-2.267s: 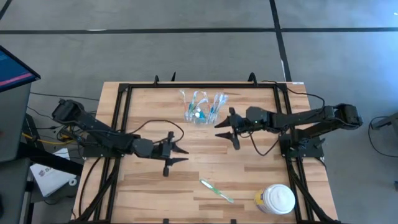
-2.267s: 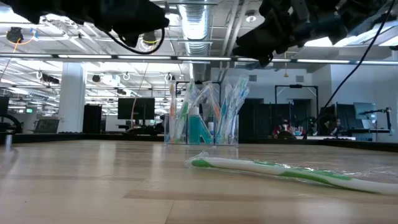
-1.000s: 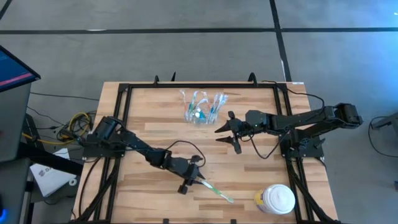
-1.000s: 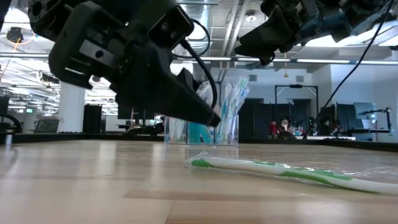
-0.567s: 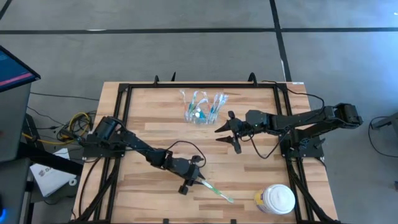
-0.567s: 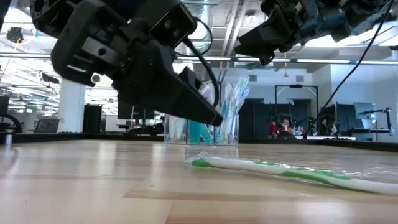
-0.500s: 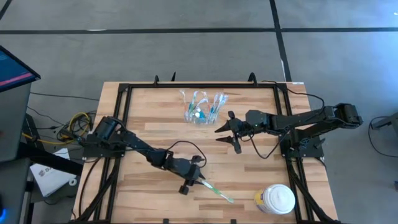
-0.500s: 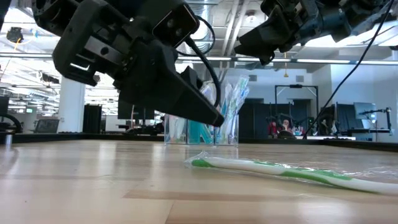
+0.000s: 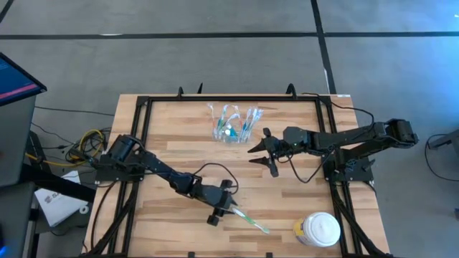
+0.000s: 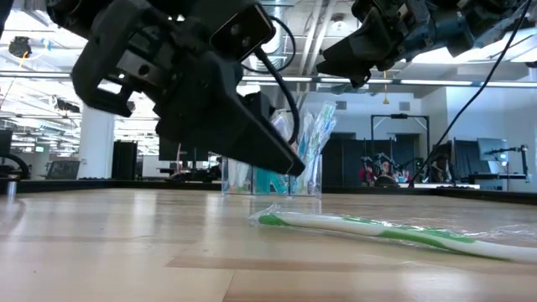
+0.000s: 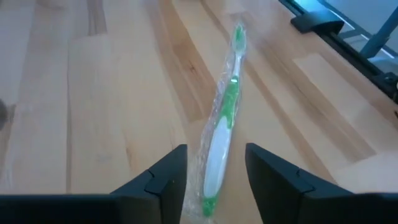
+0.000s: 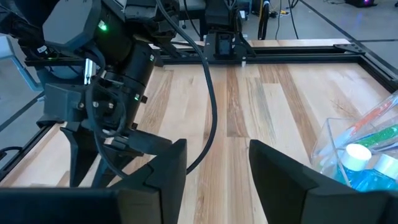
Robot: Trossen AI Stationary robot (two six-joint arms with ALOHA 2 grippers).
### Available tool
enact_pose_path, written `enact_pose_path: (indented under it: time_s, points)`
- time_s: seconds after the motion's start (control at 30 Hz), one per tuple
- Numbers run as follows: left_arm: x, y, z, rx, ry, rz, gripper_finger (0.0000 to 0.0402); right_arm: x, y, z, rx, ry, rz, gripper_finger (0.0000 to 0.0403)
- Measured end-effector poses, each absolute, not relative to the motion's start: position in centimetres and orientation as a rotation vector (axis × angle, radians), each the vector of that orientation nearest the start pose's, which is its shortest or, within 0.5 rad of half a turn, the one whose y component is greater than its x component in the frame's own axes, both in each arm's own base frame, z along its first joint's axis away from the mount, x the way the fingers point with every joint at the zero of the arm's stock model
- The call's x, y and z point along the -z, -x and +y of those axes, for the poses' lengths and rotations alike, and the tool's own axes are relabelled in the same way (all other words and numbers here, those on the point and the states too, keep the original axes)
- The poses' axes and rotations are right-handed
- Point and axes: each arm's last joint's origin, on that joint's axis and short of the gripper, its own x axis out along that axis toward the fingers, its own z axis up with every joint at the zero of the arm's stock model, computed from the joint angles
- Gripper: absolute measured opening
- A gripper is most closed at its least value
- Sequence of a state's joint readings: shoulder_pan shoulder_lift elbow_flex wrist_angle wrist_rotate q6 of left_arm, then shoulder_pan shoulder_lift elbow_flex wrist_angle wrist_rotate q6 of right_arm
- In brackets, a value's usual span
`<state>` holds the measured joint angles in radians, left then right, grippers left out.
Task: Pick & Place toothbrushing station
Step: Put the green toothbrush into the transparent organizer
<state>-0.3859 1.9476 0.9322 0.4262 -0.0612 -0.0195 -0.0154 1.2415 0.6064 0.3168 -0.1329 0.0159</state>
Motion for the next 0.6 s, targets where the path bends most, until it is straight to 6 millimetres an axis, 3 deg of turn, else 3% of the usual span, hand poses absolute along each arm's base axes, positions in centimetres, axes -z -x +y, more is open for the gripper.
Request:
enact_pose_path:
  time_s: [0.27,0.6]
  points:
    - [-10.4,-35.3,-14.0,0.313,-0.144,0.61,0.0186,-22.6,-25.9,0.0,-0.114,-0.04,0.323,0.0164]
    - [-8.8,-36.8,-14.5,0.335,-0.199,0.615,0.0168,-22.4,-25.8,0.0,-0.113,-0.044,0.344,0.0163]
